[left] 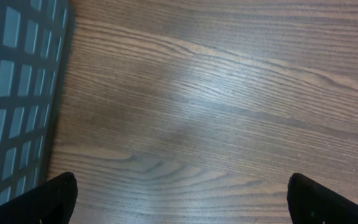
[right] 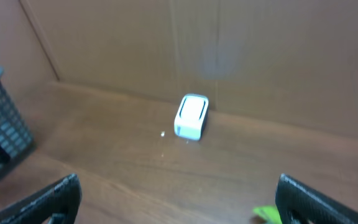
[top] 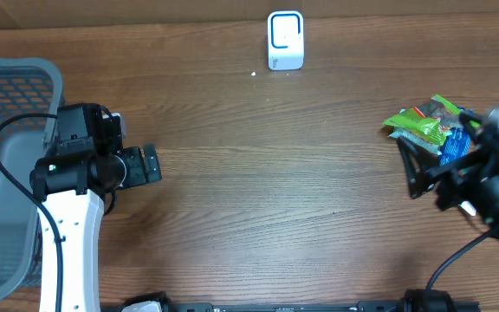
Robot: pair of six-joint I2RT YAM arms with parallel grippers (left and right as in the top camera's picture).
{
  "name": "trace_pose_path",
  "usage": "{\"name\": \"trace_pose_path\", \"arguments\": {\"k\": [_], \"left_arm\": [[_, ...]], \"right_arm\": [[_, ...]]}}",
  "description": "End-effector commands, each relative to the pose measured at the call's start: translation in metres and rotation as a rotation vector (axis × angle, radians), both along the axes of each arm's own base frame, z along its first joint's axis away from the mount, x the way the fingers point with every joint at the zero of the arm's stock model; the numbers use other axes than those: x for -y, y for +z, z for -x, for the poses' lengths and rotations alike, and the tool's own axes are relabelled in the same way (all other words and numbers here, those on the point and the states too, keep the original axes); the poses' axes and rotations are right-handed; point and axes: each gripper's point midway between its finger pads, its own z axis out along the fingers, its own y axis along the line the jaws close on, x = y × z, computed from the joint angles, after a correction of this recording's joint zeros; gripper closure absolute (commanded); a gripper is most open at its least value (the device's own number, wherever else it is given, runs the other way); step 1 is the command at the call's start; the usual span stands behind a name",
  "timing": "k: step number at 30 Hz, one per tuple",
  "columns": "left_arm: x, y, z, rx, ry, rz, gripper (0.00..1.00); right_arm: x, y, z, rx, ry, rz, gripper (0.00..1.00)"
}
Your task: Scan the item barcode
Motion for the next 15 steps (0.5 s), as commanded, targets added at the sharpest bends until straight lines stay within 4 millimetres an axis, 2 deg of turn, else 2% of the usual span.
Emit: {"name": "trace_pose_path", "arguments": {"k": [1,6,15], "left_arm": [[0.002,0.001,0.000,0.003,-0.021,0.000,0.00],[0.002,0.001,0.000,0.003,-0.021,0.000,0.00],[0.002,0.001,0.000,0.003,-0.021,0.000,0.00]], "right_arm": [[0.003,-0.034,-0.002,0.000,-0.069,-0.075,0.00],[-0.002,-0.075,-0.009,0.137,-0.062,-0.071,0.00],[0.015,-0.135,-0.008,0.300,-0.170,-0.074,0.00]]}}
